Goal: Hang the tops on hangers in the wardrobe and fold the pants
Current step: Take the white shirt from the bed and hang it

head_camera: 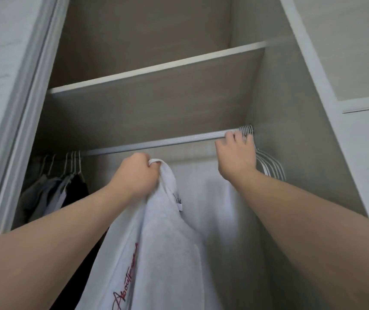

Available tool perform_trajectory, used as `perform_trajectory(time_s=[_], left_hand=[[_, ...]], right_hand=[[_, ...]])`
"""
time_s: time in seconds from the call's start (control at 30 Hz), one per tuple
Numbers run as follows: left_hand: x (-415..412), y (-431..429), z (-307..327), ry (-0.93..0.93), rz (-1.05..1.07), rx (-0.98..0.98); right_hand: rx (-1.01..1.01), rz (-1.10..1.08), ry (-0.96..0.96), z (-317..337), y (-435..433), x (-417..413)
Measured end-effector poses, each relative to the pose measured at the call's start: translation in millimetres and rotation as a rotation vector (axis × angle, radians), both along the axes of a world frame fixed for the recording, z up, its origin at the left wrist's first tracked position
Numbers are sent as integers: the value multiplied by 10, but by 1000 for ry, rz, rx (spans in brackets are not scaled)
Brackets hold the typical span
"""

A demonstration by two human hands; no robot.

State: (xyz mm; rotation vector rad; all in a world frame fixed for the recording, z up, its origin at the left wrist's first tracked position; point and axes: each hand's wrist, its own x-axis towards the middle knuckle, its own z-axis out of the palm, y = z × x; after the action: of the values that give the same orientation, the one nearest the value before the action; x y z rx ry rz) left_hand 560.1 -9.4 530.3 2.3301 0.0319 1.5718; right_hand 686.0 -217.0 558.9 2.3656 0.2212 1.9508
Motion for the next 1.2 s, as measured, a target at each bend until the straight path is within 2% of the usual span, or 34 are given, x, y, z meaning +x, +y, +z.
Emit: perform_trajectory(time_s=[0.17, 0.33, 0.73, 0.93, 1.03, 1.2], left_hand=[[251, -60, 65, 15, 13, 34], [394, -15, 127, 27, 14, 26], [476, 117, 127, 27, -38, 14], [272, 92, 200, -29, -71, -1], [60, 31, 229, -78, -90, -5], [-364, -89, 158, -140, -135, -32]], right_hand=[[24, -281, 112, 92, -241, 259], [33, -374, 142, 182, -343, 374], [104, -233, 127, 415, -325, 307], [237, -6, 201, 491, -357, -30], [428, 259, 305, 459, -372, -306], [622, 641, 428, 195, -373, -840]])
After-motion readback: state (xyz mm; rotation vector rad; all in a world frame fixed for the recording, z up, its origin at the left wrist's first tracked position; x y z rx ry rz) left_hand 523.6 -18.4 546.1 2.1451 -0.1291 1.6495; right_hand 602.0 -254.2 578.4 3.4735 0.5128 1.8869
